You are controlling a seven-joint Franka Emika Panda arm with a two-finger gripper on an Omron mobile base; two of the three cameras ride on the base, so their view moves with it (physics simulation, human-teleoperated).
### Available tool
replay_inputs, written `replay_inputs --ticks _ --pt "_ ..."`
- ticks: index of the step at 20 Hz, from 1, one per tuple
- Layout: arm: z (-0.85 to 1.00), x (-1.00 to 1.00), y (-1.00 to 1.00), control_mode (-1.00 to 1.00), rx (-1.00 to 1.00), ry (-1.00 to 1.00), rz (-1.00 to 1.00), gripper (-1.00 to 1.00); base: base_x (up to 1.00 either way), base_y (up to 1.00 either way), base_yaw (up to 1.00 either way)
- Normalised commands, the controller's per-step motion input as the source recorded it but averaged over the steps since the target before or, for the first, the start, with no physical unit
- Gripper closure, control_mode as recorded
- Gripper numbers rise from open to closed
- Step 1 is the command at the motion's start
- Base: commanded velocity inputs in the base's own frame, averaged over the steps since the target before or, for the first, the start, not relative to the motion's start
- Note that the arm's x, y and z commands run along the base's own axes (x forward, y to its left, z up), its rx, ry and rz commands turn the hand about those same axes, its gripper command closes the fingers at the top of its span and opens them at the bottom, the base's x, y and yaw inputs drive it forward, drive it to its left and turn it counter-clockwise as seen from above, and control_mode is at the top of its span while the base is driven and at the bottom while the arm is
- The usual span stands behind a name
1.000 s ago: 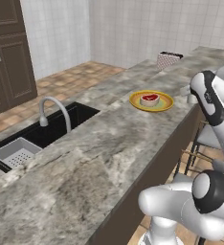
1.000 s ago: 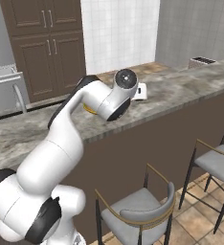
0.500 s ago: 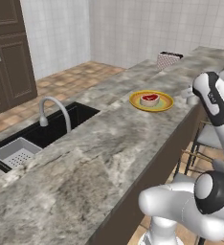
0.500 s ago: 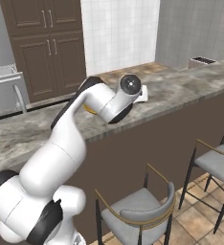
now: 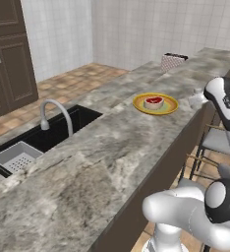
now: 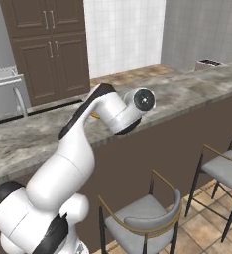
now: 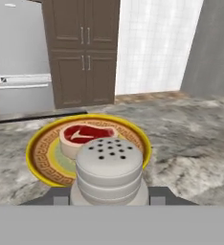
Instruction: Retrieve the shaker from the cabinet and place it next the steak on a plate on the dining table.
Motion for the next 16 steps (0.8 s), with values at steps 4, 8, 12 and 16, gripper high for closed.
replay_inputs --ticks 4,8,12,16 --pt "-0.04 0.06 0.00 -1.00 0.00 -0.06 0.09 1.00 0.00 0.00 0.00" --pt "-0.10 0.13 0.00 -1.00 0.00 -0.02 0.08 1.00 0.00 0.00 0.00" --pt "-0.15 0.18 -0.01 -1.00 0.00 0.00 0.08 1.00 0.00 0.00 0.00" --pt "-0.16 0.19 -0.05 -1.00 0.00 0.00 0.08 1.00 0.00 0.00 0.00"
